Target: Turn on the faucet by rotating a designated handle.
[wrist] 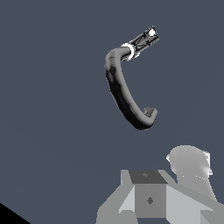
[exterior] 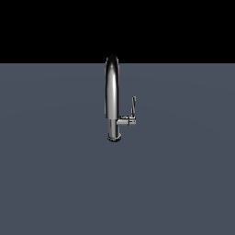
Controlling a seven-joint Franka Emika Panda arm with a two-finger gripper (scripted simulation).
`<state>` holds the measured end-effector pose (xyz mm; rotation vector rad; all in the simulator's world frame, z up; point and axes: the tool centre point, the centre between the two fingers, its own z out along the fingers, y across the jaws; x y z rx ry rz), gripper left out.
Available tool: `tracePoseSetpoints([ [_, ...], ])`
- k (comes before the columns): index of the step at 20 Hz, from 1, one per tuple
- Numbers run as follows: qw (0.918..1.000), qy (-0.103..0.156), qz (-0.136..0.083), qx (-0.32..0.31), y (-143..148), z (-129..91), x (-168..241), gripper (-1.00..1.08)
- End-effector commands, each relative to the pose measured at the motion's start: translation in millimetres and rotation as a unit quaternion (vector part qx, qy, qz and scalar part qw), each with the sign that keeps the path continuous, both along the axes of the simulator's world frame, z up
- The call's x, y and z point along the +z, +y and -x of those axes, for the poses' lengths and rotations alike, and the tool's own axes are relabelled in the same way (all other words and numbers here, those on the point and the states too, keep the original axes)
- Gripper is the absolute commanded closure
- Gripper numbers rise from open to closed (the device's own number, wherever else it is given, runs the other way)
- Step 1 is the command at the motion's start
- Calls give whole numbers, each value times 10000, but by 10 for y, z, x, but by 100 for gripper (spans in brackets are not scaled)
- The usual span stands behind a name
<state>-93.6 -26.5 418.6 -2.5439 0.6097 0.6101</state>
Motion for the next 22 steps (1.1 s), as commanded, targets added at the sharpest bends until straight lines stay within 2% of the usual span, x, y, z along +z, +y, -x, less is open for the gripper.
tracePoseSetpoints([
  [1, 9994, 201, -201, -197, -35, -128, -100, 108],
  [7, 9928, 695, -696, -678, -123, -412, -372, 108],
  [12, 9810, 1129, -1132, -1099, -198, -631, -641, 108],
  [17, 9620, 1590, -1596, -1546, -271, -831, -955, 108],
  [22, 9335, 2086, -2094, -2029, -334, -1009, -1327, 108],
])
